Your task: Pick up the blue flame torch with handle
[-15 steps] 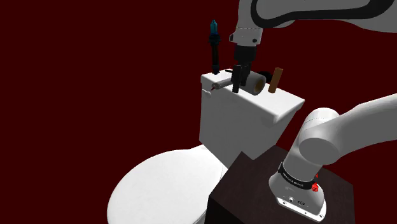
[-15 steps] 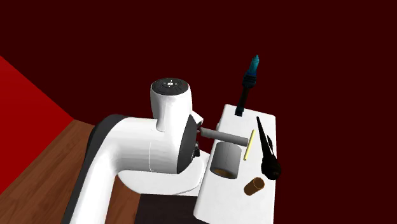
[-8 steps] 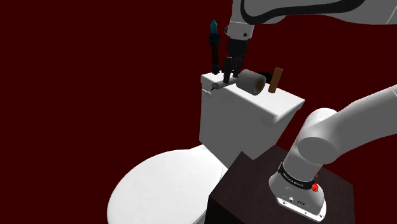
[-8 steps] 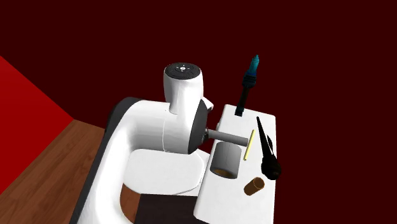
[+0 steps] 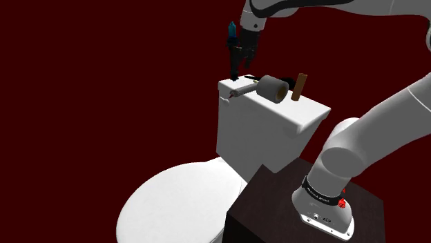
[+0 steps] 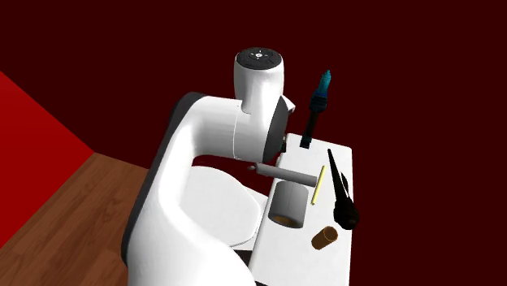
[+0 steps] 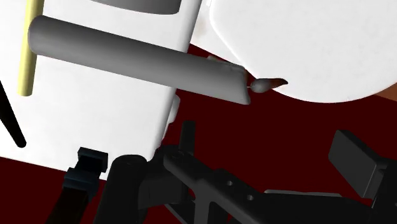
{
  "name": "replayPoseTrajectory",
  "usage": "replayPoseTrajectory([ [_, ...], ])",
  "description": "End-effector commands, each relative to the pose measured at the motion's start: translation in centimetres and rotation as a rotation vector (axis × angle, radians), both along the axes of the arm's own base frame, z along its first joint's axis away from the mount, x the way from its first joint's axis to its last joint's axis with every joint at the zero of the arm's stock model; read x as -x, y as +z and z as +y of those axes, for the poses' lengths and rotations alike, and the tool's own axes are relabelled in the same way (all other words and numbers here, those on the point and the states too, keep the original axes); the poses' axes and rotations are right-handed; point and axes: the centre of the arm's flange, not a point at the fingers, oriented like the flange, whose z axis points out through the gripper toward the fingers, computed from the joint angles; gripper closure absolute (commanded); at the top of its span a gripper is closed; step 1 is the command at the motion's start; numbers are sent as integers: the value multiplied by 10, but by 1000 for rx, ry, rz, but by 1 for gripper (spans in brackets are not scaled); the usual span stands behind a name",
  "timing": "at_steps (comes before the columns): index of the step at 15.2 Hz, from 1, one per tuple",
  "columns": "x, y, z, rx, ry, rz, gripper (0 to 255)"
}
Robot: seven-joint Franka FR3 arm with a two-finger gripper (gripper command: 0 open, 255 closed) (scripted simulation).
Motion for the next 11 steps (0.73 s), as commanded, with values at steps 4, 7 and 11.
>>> replayPoseTrajectory([
  [4, -35, 27, -31, 29, -61, -82, 0],
  [7, -54, 44, -51, 46, -98, -130, 0],
  [11, -77, 68, -77, 69, -147, -195, 0],
])
